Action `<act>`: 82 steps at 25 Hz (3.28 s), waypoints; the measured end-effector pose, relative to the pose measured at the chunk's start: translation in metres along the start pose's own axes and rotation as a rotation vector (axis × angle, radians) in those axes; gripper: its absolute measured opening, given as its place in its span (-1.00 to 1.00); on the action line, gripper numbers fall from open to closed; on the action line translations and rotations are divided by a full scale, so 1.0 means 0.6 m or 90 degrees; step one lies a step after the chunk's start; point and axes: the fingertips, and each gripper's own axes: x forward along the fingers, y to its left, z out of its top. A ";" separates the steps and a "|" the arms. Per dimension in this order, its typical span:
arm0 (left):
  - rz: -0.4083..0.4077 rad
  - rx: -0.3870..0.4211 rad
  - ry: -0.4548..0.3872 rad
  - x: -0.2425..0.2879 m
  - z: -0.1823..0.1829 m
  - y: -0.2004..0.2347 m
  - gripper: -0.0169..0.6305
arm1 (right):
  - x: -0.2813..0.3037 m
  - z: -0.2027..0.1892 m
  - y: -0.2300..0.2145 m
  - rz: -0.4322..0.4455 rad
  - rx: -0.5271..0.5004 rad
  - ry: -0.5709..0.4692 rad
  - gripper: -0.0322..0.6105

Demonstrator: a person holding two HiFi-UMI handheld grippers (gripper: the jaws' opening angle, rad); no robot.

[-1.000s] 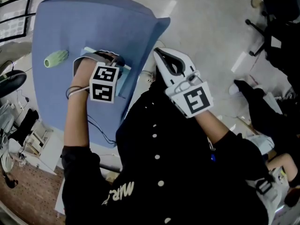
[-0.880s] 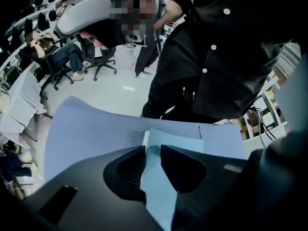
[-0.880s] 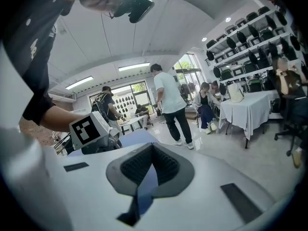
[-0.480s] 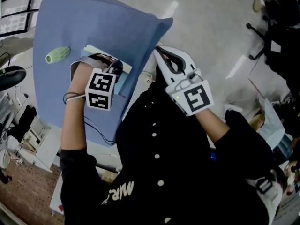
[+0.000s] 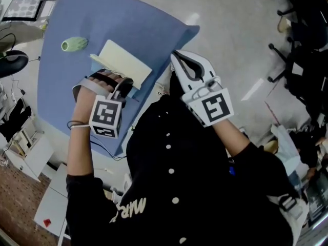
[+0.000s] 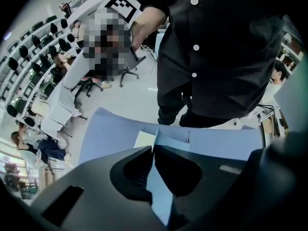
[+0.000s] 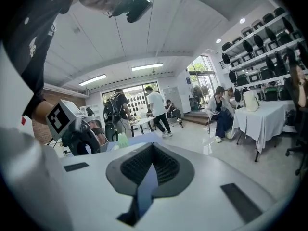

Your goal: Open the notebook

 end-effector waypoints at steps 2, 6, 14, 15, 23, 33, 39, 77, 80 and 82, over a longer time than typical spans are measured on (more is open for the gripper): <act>0.021 -0.015 0.003 -0.018 -0.001 -0.015 -0.88 | 0.004 0.009 0.011 0.011 -0.007 -0.001 -0.89; 0.042 -0.046 0.007 -0.050 -0.005 -0.055 -0.88 | 0.015 0.027 0.041 0.040 -0.025 -0.004 -0.89; 0.065 -0.103 0.026 -0.083 -0.032 -0.173 -0.89 | 0.050 0.050 0.151 0.128 -0.075 -0.003 -0.89; 0.066 -0.111 0.024 -0.085 -0.038 -0.187 -0.89 | 0.054 0.052 0.164 0.136 -0.079 -0.002 -0.89; 0.059 -0.137 0.035 -0.061 -0.102 -0.331 -0.86 | 0.079 0.043 0.250 0.180 -0.112 0.030 -0.89; 0.106 -0.173 0.086 0.021 -0.179 -0.410 -0.84 | 0.085 0.016 0.311 0.209 -0.144 0.057 -0.89; 0.084 -0.205 0.110 0.043 -0.205 -0.425 -0.76 | 0.098 0.020 0.328 0.225 -0.150 0.052 -0.89; 1.276 -0.984 -0.384 -0.623 -0.115 -0.346 -0.94 | 0.019 0.362 0.389 0.282 -0.180 -0.188 -0.89; 1.309 -1.001 -0.363 -0.634 -0.114 -0.367 -0.94 | 0.011 0.369 0.384 0.273 -0.176 -0.196 -0.89; 1.313 -1.006 -0.352 -0.641 -0.111 -0.372 -0.94 | 0.006 0.373 0.379 0.269 -0.175 -0.201 -0.89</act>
